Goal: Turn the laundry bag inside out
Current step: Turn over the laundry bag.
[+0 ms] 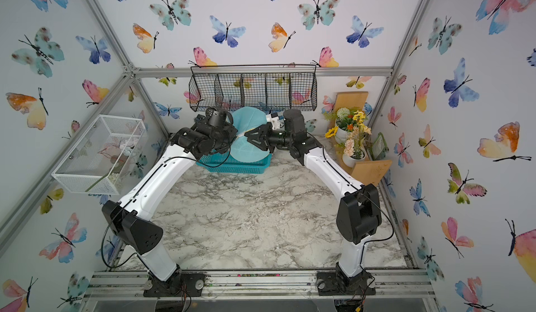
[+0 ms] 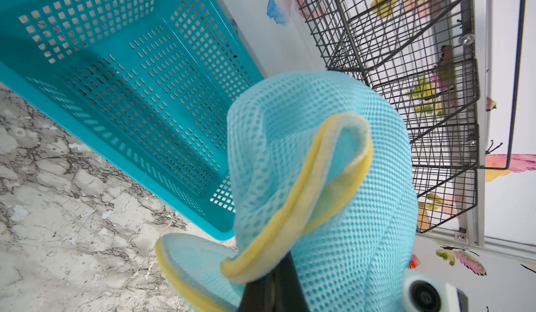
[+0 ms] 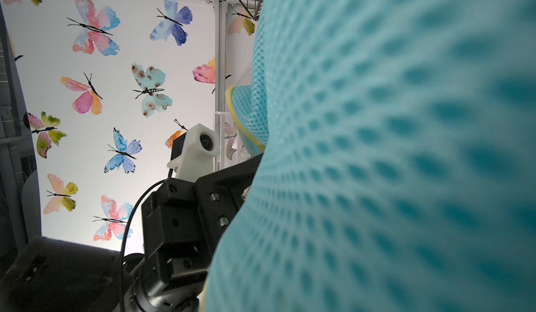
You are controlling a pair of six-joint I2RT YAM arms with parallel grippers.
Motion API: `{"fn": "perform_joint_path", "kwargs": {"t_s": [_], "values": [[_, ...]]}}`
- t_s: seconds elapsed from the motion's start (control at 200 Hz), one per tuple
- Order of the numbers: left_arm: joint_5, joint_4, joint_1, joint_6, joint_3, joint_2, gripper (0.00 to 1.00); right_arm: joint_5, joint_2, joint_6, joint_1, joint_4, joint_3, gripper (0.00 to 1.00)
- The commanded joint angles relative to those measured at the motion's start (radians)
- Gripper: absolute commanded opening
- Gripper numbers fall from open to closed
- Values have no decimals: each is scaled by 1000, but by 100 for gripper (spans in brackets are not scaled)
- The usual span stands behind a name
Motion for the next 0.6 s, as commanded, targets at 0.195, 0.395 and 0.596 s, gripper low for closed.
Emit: {"fn": "perform_joint_path", "kwargs": {"t_s": [0.195,0.395,0.596], "values": [[-42,-9,1,41,14,-35,0,-131,3,48,-8,8,-74,36],[-49,-8,2,39,25,-24,0,-138,-11,46,-6,-5,-109,36],[-51,-6,-5,36,28,-19,0,-116,-5,104,-5,60,-99,37]]}}
